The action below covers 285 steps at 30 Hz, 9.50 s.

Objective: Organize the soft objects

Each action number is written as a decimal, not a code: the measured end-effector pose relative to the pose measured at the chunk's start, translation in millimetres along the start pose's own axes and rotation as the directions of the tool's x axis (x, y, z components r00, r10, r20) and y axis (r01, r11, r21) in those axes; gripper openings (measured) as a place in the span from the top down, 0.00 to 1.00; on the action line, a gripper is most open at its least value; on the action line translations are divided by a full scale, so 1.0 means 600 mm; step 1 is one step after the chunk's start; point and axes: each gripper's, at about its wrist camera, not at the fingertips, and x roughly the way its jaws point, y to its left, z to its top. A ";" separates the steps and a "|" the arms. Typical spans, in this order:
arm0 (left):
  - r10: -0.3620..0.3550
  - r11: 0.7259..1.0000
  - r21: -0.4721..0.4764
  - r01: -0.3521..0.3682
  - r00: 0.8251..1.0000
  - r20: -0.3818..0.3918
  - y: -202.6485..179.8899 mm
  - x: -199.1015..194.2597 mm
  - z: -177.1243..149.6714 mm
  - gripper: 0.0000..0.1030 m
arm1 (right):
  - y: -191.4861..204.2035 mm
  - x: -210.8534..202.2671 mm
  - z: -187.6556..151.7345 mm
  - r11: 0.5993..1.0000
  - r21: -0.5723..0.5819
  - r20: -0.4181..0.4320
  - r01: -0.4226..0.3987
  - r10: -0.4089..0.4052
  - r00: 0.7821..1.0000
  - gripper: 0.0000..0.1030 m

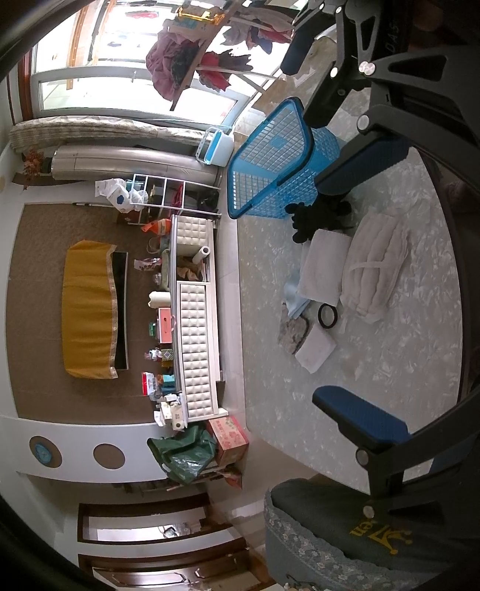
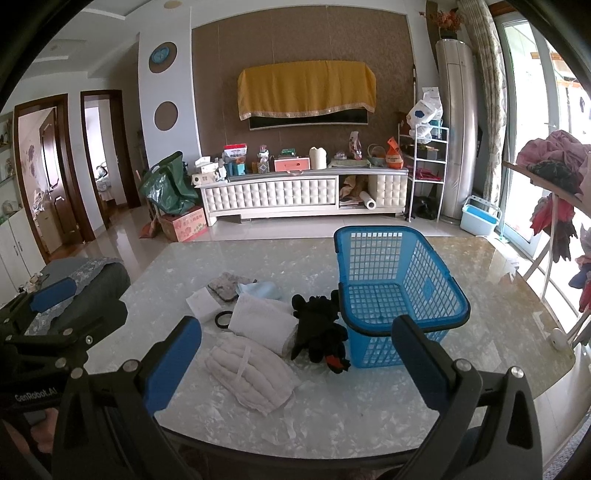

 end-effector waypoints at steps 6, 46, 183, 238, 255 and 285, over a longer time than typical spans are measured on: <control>-0.005 1.000 -0.005 0.005 1.000 -0.004 0.005 0.002 0.002 0.00 | 0.000 0.002 0.002 1.000 0.000 -0.002 -0.003 0.003 1.000 0.00; -0.018 0.998 -0.056 -0.009 0.892 -0.452 0.182 0.232 -0.062 0.00 | 0.098 0.276 -0.031 0.968 -0.071 -0.504 -0.239 0.172 0.846 0.00; -0.233 0.668 0.413 0.618 0.702 -0.673 -0.069 0.545 -0.069 0.22 | -0.246 0.352 0.108 0.997 0.065 -0.653 -0.033 0.067 0.755 0.49; -0.338 0.823 0.295 0.485 0.837 -0.430 -0.075 0.266 0.104 0.76 | -0.232 0.167 0.089 0.993 0.079 -0.440 0.093 -0.050 0.897 0.00; -0.389 0.751 0.365 0.551 0.815 -0.429 -0.233 0.310 0.167 0.76 | -0.284 0.156 0.077 0.983 0.123 -0.406 0.136 -0.075 0.911 0.00; -0.312 0.650 0.517 0.556 0.816 -0.486 -0.372 0.495 0.149 0.77 | -0.342 0.225 0.058 0.973 0.170 -0.443 0.155 -0.065 0.894 0.00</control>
